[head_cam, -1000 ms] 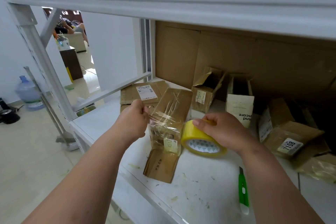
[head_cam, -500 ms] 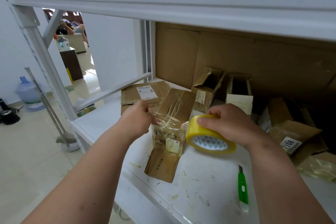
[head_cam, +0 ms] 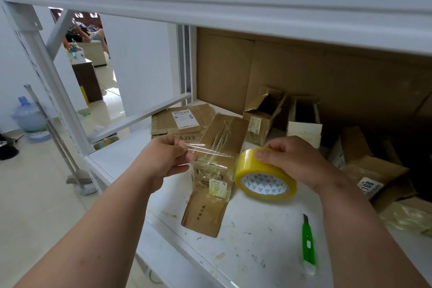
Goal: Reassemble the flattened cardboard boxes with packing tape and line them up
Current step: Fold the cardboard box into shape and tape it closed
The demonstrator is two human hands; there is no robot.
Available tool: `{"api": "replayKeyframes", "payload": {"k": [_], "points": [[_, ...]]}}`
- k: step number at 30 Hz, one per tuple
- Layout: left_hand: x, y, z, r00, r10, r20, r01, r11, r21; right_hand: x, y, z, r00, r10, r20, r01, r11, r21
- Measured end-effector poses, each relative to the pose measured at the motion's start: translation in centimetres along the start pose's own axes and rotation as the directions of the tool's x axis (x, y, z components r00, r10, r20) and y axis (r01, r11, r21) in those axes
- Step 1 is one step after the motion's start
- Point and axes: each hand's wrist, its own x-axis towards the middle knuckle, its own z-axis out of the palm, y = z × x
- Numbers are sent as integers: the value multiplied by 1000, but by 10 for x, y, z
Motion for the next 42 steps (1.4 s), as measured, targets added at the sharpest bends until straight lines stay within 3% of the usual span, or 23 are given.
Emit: {"api": "replayKeyframes", "payload": {"k": [7, 15, 20, 24, 27, 32, 35, 38, 40, 41, 42], "points": [[4, -3, 0, 999, -41, -10, 39, 991, -125, 7, 3, 2, 1000, -1, 6, 1, 1000, 4], [8, -2, 6, 996, -19, -90, 13, 998, -64, 11, 4, 1, 1000, 27, 4, -27, 999, -35], [14, -3, 14, 976, 50, -211, -22, 991, 132, 10, 3, 6, 998, 56, 1, -56, 996, -74], [11, -7, 18, 958, 152, -242, -37, 906, 422, 10, 4, 12, 997, 75, 12, -74, 994, -82], [9, -6, 17, 961, 162, -226, -22, 855, 518, 10, 6, 14, 997, 76, 6, -76, 994, -78], [12, -16, 8, 984, 58, -170, 18, 909, 417, 11, 13, 20, 997, 77, -19, -77, 997, -27], [9, -34, 15, 990, 37, -138, -4, 973, 232, 10, 17, 21, 995, 92, -30, -93, 996, -17], [4, -42, 20, 939, 220, -265, -141, 948, 284, 8, 21, 22, 996, 82, -34, -82, 997, 4], [0, -31, 21, 809, 438, -393, -285, 876, 390, 9, 23, 23, 996, 80, -39, -80, 997, 13], [-3, -23, 23, 764, 527, -373, -358, 827, 434, 10, 24, 23, 996, 81, -42, -81, 997, 13], [-4, -16, 27, 765, 574, -291, -407, 782, 472, 10, 24, 23, 995, 86, -47, -86, 996, 13]]}}
